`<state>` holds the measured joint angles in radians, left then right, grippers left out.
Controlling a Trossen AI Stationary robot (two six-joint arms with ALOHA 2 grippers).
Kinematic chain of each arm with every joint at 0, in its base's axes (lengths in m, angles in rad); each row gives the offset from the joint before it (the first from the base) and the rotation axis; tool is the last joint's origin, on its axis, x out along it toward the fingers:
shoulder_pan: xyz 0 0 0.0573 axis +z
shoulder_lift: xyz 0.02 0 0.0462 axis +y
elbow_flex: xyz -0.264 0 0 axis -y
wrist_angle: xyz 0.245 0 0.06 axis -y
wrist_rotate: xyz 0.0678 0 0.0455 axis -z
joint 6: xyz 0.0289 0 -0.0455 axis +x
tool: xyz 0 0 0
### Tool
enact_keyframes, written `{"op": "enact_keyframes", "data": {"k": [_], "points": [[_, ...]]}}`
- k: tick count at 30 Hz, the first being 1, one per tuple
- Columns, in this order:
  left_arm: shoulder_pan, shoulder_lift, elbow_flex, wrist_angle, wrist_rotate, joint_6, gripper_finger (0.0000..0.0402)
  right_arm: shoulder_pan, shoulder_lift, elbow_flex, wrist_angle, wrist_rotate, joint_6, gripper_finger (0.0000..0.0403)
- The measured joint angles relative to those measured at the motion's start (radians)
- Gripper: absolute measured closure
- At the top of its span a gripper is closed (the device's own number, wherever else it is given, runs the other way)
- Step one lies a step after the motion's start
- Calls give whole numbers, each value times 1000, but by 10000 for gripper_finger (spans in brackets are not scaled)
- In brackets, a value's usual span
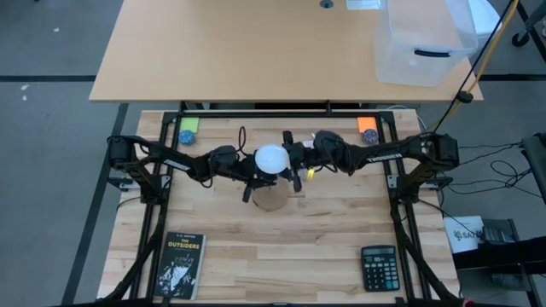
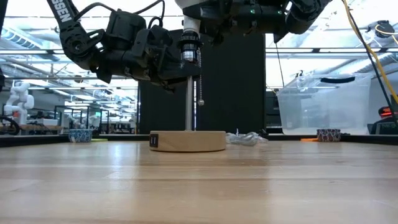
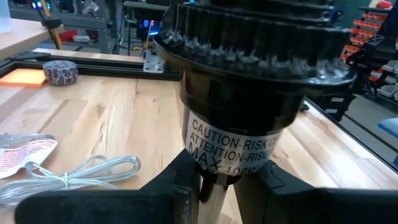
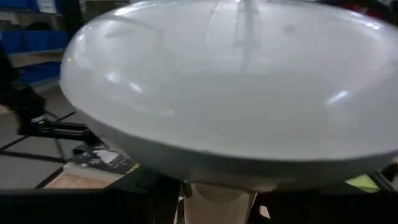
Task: Screw lightbulb
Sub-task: Remove the lightbulb from the lamp
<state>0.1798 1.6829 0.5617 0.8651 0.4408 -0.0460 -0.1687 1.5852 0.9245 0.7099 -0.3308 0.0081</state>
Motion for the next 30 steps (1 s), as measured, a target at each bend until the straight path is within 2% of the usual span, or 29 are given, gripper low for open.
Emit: {"op": "enact_keyframes", "data": {"k": [4,11,17,21,30], "points": [[0,0,-1,-1,-4,0,330,17,0,0,-8,56,-13,202],[-1,0,-2,-1,-7,0,330,27,-6,5,-9,67,-20,133],[-1,0,-2,-1,-11,-1,330,26,-43,6,-124,67,-60,84],[-1,0,-2,-2,-13,-1,330,25,-120,6,-259,65,-136,74],[-1,0,-2,-2,-25,-1,330,28,-254,6,-548,64,-156,74]]}}
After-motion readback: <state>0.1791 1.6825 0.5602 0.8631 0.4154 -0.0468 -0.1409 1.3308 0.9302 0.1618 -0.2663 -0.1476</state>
